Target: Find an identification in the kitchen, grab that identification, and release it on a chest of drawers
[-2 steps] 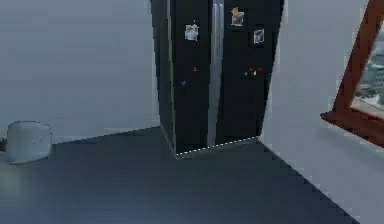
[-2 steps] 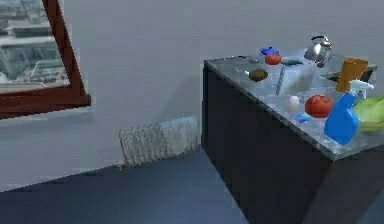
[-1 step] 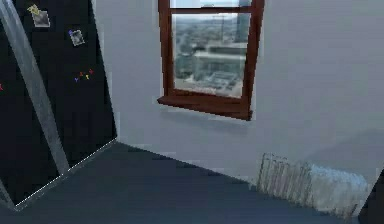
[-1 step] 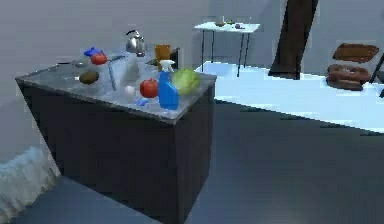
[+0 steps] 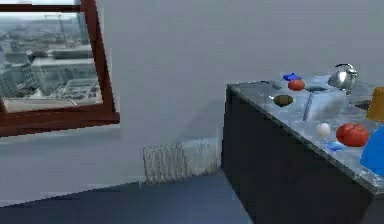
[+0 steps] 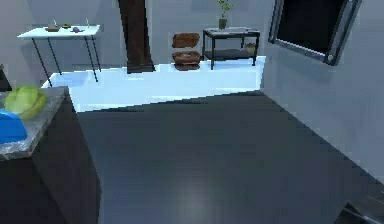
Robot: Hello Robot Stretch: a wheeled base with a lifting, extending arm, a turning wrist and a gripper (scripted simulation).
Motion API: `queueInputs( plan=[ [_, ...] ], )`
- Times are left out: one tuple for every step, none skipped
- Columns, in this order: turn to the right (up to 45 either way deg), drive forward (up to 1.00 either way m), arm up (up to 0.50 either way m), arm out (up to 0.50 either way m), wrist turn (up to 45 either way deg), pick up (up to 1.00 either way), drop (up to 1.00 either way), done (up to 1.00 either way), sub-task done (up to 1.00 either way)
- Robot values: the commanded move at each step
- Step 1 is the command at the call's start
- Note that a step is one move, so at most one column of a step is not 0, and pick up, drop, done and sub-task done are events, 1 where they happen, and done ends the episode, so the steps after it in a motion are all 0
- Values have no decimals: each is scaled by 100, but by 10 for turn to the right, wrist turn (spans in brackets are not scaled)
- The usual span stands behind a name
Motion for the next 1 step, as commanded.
queueInputs(
  plan=[
    [0,75,0,0,0,0,0,0,0]
  ],
)
